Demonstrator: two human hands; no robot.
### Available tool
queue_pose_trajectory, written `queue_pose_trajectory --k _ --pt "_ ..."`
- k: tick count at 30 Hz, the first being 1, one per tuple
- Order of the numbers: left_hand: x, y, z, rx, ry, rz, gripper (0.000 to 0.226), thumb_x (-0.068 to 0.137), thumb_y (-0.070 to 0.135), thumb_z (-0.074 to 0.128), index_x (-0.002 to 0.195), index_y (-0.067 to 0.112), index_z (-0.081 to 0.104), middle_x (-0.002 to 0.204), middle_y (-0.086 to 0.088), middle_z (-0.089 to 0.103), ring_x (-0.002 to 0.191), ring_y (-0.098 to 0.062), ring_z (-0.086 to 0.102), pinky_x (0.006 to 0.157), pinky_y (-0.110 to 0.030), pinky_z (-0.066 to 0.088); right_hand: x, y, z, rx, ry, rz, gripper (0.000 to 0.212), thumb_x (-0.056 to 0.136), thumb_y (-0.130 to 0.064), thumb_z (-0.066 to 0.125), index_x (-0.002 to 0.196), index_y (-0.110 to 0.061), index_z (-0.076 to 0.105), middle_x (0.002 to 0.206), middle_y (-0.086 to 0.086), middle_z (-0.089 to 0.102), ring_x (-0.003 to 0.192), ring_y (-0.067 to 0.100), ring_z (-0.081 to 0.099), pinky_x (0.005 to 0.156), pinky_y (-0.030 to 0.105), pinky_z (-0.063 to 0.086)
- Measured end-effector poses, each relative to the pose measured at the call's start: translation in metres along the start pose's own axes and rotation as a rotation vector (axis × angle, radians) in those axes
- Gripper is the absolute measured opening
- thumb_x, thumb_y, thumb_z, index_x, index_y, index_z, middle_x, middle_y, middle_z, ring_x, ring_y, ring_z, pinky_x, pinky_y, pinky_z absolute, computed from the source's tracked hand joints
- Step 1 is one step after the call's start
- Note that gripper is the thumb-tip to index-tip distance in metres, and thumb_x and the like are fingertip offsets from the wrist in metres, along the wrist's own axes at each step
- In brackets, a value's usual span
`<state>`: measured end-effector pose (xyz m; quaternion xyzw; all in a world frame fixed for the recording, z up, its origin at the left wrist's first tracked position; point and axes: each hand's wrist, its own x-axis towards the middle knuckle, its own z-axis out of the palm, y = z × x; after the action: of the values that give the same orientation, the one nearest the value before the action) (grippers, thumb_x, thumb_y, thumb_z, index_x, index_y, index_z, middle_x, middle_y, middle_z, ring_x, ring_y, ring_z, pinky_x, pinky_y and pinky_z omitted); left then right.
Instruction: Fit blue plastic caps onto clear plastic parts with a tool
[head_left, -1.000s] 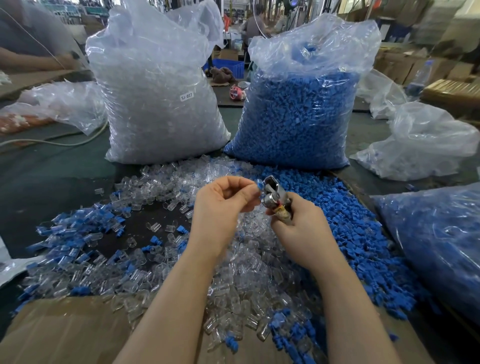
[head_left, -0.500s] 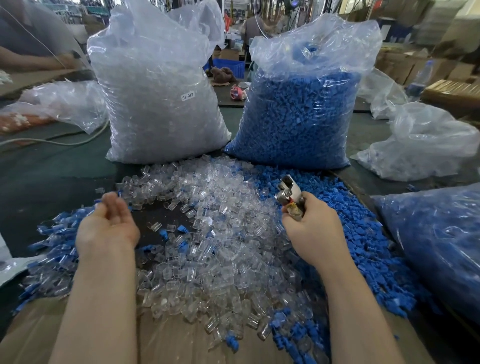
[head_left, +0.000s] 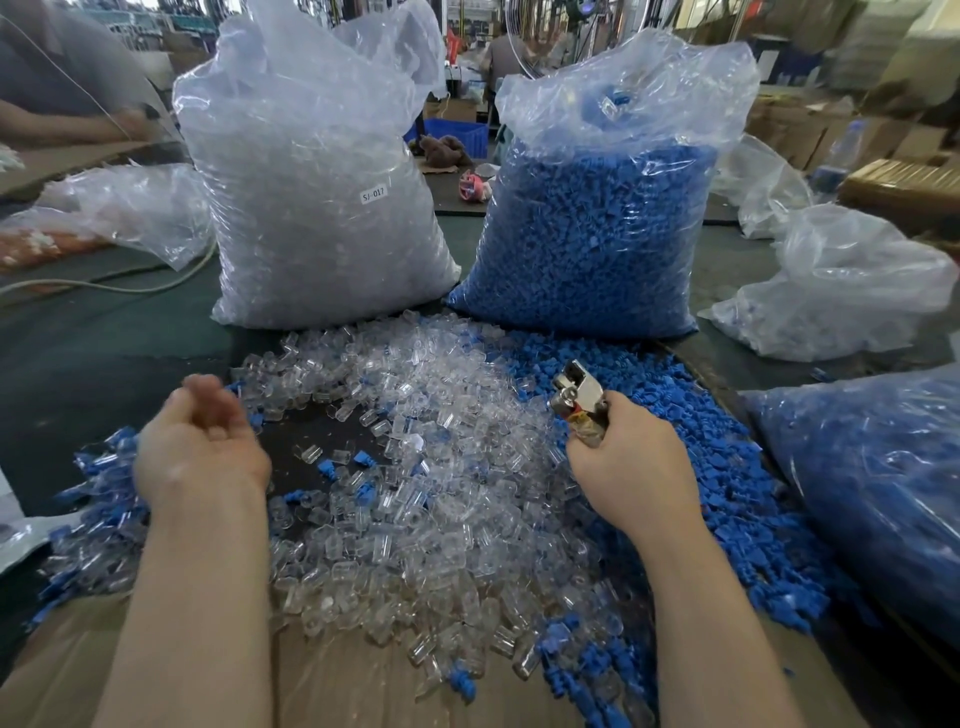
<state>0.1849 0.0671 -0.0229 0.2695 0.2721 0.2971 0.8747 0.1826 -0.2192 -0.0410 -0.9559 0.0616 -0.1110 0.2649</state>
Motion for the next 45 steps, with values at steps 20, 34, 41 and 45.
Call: queue_pose_trajectory --k 20,34,41,45 --pt "-0.043 -0.061 0.024 1.987 -0.658 0.373 0.029 0.098 0.025 0.051 0.124 0.013 0.055 0.124 -0.013 0.057 0.102 -0.028 0.059 0.084 -0.034 0.046 -0.003 -0.003 0.002 -0.266 -0.051 0.267 0.015 0.087 -0.024 0.056 0.09 -0.019 0.042 0.068 -0.004 0.034 0.063 0.022 0.038 0.052 0.029 0.028" --pt "-0.036 -0.053 0.025 1.484 -0.614 0.319 0.024 0.088 0.006 0.069 0.087 0.029 0.072 0.084 0.014 0.068 0.069 -0.001 0.06 0.054 -0.014 0.04 -0.003 -0.004 0.0 -0.261 -0.093 0.29 0.019 0.089 -0.025 0.058 0.09 -0.017 0.041 0.078 0.0 0.041 0.069 0.022 0.043 0.057 0.031 0.034" --pt "-0.043 -0.063 0.027 1.463 -0.673 0.307 0.015 0.088 0.015 0.072 0.083 0.029 0.074 0.081 0.015 0.069 0.069 -0.001 0.063 0.052 -0.009 0.042 -0.001 -0.004 0.0 -0.213 -0.04 0.291 0.027 0.09 -0.035 0.057 0.096 -0.017 0.039 0.069 -0.003 0.039 0.059 0.018 0.037 0.051 0.031 0.027" --pt "-0.044 -0.067 0.026 1.509 -0.716 0.27 0.013 0.084 0.015 0.077 0.087 0.026 0.072 0.075 0.013 0.067 0.058 0.006 0.06 0.045 -0.003 0.039 -0.001 -0.004 0.002 -0.191 0.006 0.292 0.029 0.091 -0.039 0.058 0.096 -0.019 0.038 0.071 -0.003 0.039 0.07 0.024 0.044 0.059 0.034 0.035"
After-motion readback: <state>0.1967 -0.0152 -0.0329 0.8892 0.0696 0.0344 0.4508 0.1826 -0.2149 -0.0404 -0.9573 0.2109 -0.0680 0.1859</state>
